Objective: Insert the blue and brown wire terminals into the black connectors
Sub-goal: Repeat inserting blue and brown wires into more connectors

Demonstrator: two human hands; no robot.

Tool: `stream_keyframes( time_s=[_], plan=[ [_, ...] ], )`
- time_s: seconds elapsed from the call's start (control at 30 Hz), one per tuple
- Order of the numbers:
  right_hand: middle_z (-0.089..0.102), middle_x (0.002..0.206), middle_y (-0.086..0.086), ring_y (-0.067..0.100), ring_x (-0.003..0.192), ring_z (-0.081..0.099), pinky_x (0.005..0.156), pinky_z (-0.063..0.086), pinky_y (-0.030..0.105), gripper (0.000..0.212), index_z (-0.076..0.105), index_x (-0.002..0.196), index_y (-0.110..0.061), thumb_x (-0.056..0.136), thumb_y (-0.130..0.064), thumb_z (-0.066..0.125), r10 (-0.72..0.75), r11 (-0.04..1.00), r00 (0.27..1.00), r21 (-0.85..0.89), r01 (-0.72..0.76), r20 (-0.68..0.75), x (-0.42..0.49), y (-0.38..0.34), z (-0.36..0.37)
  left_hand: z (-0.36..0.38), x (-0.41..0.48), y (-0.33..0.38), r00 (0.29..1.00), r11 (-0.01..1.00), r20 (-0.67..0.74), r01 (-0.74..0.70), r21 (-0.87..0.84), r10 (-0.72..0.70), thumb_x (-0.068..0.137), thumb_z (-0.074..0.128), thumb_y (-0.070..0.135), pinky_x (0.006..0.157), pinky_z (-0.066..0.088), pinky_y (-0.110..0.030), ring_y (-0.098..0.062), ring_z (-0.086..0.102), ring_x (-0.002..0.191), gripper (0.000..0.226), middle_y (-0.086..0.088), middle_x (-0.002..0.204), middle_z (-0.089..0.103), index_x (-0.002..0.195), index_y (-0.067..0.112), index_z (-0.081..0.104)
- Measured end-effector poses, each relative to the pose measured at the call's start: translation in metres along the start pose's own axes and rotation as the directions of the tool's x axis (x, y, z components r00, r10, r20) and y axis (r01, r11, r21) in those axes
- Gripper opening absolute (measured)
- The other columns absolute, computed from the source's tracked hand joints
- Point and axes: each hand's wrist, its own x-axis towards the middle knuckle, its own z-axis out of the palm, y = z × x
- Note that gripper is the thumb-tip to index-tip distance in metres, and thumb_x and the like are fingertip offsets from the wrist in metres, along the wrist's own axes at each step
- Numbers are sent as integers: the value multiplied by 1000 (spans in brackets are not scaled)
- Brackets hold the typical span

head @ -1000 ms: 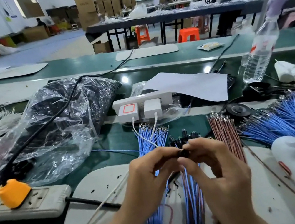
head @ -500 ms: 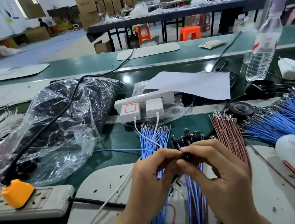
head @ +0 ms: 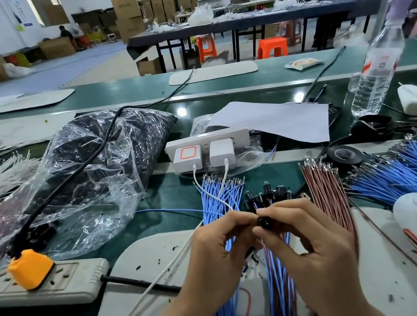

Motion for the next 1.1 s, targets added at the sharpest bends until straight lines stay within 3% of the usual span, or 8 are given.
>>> stream_keyframes(
  time_s=[0.27, 0.5, 0.63, 0.7, 0.73, 0.8, 0.83, 1.1],
  plan=[
    [66, 87, 0, 11, 80, 66, 68, 55, 24, 17, 71, 93, -17, 77, -14, 72, -15, 1000, 1000, 22, 15, -3, -2, 0, 0, 1, 2, -8, 999, 999, 22, 39, 6, -39, 87, 61, 15, 67, 50, -14, -9, 68, 68, 8, -4, 77, 71, 88, 15, 69],
    [69, 77, -9, 10, 69, 68, 67, 53, 18, 19, 66, 83, -28, 70, -22, 79, 266, 943, 963, 196, -269, 44, 9, -1, -7, -1, 1, -6, 997, 993, 15, -82, 83, 81, 86, 68, 24, 76, 54, -23, -8, 68, 76, 33, 11, 88, 69, 117, 33, 57],
    [72, 81, -9, 7, 63, 66, 58, 52, 15, 18, 70, 88, -33, 72, -36, 77, 338, 876, 931, 314, -365, 138, 22, -4, -17, 2, 0, -1, 984, 977, -16, -176, 120, 180, 84, 68, 26, 71, 48, -13, -3, 63, 72, 26, 13, 87, 66, 109, 28, 62],
    [69, 72, -8, 4, 55, 60, 51, 47, 13, 10, 70, 81, -28, 78, -35, 75, 445, 879, 893, 157, -450, 71, 32, 11, -37, 2, 0, -2, 974, 960, -20, -217, 177, 224, 86, 67, 24, 70, 46, -12, -3, 60, 70, 19, 13, 85, 62, 105, 23, 65],
    [65, 64, -9, 3, 55, 58, 52, 45, 14, 12, 67, 74, -25, 79, -34, 74, 490, 869, 872, -99, -485, 22, 37, 24, -50, 2, 0, -2, 973, 959, -21, -221, 177, 228, 87, 67, 24, 70, 46, -12, -3, 60, 70, 18, 15, 84, 61, 105, 22, 66],
    [60, 61, -12, 9, 61, 57, 56, 42, 24, 26, 60, 65, -24, 79, -41, 74, 597, 652, 802, -579, -489, -5, 41, 44, -67, 2, 0, -2, 975, 962, -20, -216, 166, 222, 87, 66, 23, 70, 47, -14, -3, 60, 71, 19, 16, 85, 61, 106, 20, 67],
    [60, 61, -9, 14, 64, 57, 59, 42, 27, 32, 59, 62, -23, 78, -47, 73, 650, 559, 759, -661, -500, -25, 39, 49, -68, 2, 0, -2, 975, 963, -19, -213, 166, 220, 87, 66, 23, 70, 48, -15, -3, 60, 71, 19, 15, 85, 62, 106, 20, 67],
    [58, 71, -9, 22, 75, 55, 65, 41, 29, 29, 57, 68, -24, 80, -47, 70, 730, 417, 683, -768, -486, -36, 28, 55, -51, 3, -2, -3, 982, 968, -38, -173, 184, 183, 85, 66, 22, 68, 52, -17, -2, 61, 71, 18, 12, 82, 66, 100, 15, 69]
  ],
)
